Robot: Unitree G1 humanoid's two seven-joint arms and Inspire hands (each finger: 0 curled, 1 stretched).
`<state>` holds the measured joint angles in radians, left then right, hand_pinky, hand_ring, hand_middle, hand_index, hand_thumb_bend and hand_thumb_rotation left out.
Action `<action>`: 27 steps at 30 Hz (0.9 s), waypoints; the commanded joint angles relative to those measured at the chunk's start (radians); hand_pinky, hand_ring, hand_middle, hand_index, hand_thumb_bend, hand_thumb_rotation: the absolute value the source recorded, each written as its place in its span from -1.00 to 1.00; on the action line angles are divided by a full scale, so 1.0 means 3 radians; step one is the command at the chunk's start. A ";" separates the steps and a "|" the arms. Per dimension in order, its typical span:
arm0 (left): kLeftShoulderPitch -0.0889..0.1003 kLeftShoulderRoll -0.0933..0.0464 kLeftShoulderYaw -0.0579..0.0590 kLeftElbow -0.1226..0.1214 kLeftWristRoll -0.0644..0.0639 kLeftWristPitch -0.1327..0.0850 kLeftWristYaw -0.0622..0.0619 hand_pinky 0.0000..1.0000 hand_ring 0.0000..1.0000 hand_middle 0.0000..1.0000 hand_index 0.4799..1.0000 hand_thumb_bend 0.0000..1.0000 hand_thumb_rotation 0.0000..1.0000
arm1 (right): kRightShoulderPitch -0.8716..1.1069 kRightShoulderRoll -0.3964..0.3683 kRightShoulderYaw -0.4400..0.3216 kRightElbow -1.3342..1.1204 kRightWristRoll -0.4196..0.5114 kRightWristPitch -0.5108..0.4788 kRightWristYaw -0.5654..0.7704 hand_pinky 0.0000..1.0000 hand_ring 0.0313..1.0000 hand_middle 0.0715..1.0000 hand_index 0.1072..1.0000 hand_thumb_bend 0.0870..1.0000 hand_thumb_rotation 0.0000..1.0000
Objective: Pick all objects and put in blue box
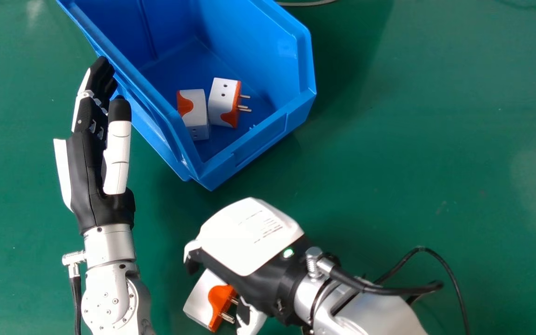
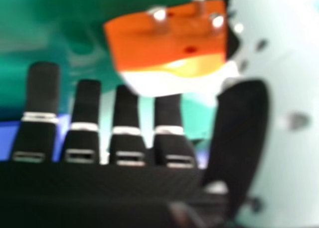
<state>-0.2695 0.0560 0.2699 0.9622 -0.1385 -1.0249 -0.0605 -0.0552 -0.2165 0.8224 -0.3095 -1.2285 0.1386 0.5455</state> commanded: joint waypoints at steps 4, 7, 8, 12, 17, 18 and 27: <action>-0.0034 0.0002 -0.0016 -0.0058 -0.0004 -0.0020 -0.0014 0.80 0.84 0.81 0.47 0.63 0.57 | -0.0077 0.0072 0.0048 0.0019 -0.0063 -0.0081 0.0020 -0.06 0.49 0.50 0.27 0.37 -0.79; -0.0035 0.0001 -0.0019 -0.0059 -0.0015 -0.0025 -0.0033 0.80 0.84 0.82 0.47 0.62 0.56 | -0.0094 0.0071 0.0062 0.0020 -0.0085 -0.0110 0.0044 -0.04 0.50 0.50 0.27 0.37 -0.68; -0.0033 0.0003 -0.0020 -0.0059 -0.0007 -0.0026 -0.0026 0.80 0.84 0.82 0.47 0.61 0.56 | -0.0095 0.0069 0.0061 0.0016 -0.0090 -0.0116 0.0048 -0.03 0.50 0.51 0.29 0.37 -0.65; -0.0029 0.0006 -0.0021 -0.0054 -0.0002 -0.0035 -0.0025 0.80 0.84 0.82 0.47 0.61 0.56 | -0.0076 0.0079 0.0043 -0.0006 -0.0100 -0.0122 0.0068 -0.01 0.52 0.53 0.32 0.38 -0.60; -0.0019 0.0003 -0.0022 -0.0067 -0.0005 -0.0023 -0.0026 0.80 0.84 0.82 0.48 0.62 0.56 | -0.0065 0.0103 0.0036 0.0036 -0.0070 -0.0115 0.0051 0.02 0.55 0.55 0.30 0.38 -0.59; -0.0017 0.0003 -0.0022 -0.0068 -0.0006 -0.0022 -0.0026 0.80 0.84 0.82 0.48 0.62 0.56 | -0.0060 0.0116 0.0031 0.0042 -0.0055 -0.0103 0.0063 0.02 0.56 0.55 0.29 0.38 -0.60; -0.0009 0.0008 -0.0024 -0.0062 0.0007 -0.0024 -0.0020 0.80 0.84 0.82 0.48 0.63 0.57 | -0.0121 0.0177 0.0049 0.0216 -0.0003 -0.0137 0.0098 0.04 0.62 0.59 0.30 0.47 -0.56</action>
<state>-0.2695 0.0562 0.2696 0.9616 -0.1401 -1.0238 -0.0618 -0.0734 -0.1824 0.8363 -0.2401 -1.2448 0.1109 0.5754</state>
